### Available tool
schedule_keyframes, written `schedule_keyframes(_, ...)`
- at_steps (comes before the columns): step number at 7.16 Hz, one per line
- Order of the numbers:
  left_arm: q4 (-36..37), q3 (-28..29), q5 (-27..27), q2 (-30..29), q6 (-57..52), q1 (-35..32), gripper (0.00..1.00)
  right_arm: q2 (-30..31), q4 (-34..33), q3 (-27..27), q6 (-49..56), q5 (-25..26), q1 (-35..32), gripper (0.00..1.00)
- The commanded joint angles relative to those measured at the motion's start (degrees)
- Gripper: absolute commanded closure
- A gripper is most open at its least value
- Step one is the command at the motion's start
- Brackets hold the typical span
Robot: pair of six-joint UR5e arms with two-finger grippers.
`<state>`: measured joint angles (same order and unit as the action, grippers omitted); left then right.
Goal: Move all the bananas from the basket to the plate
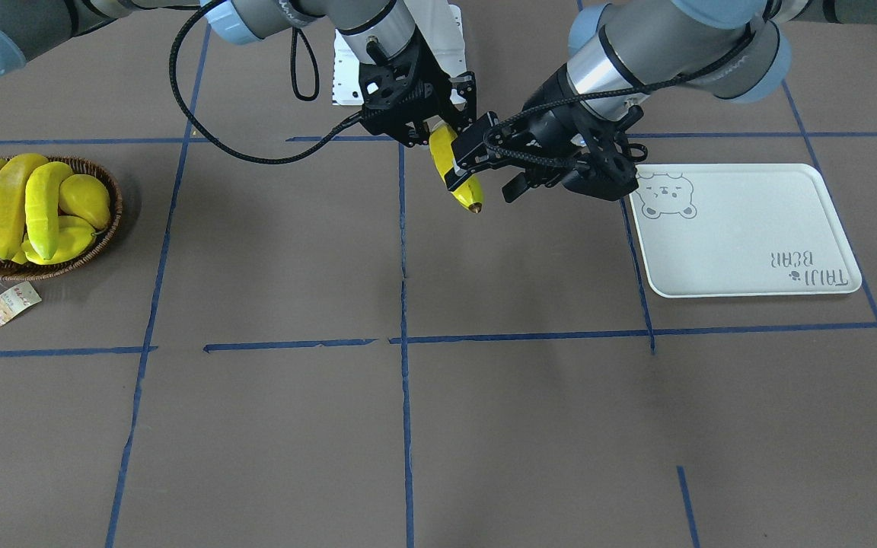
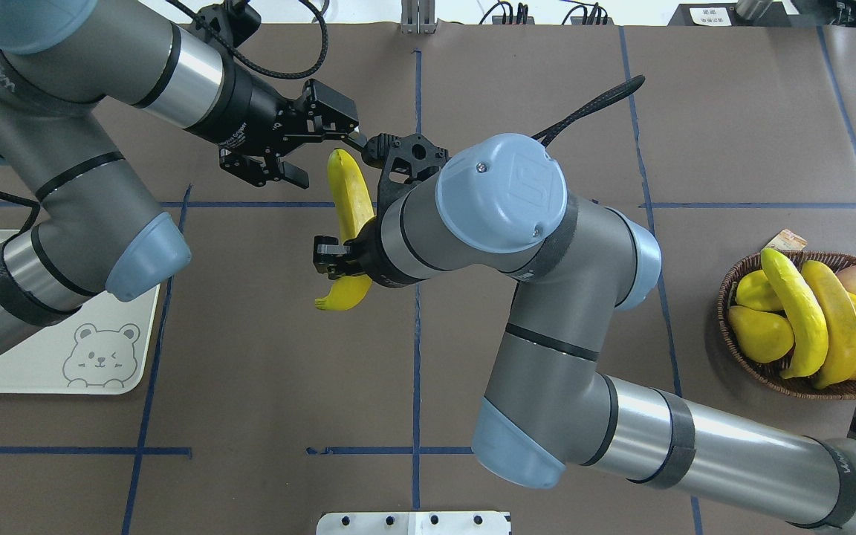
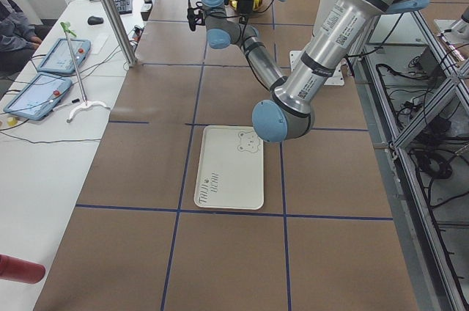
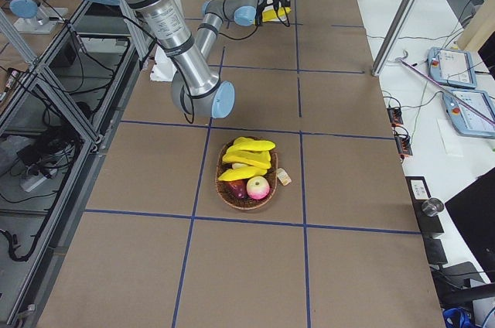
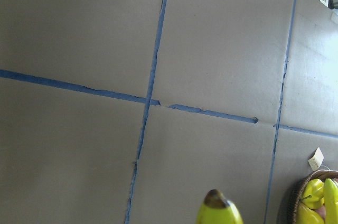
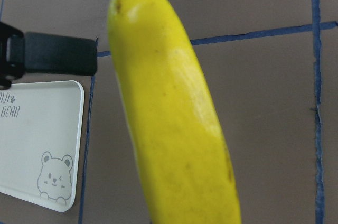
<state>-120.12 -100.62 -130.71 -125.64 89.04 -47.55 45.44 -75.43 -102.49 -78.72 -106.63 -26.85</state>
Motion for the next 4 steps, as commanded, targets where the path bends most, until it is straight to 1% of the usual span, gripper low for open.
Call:
schedule_keyframes(1, -0.47, 0.08, 0.37, -0.13, 1.91, 0.88, 0.22, -0.53, 0.11, 0.1, -0.64, 0.64, 0.31, 0.94)
schedule_keyframes(2, -0.47, 0.08, 0.37, -0.05, 1.93, 1.14, 0.34, -0.53, 0.11, 0.01, -0.73, 0.64, 0.31, 0.94)
schedule_keyframes(4, -0.47, -0.1, 0.37, 0.13, 2.02, 1.32, 0.34, -0.62, 0.11, 0.01, -1.26, 0.64, 0.31, 0.94)
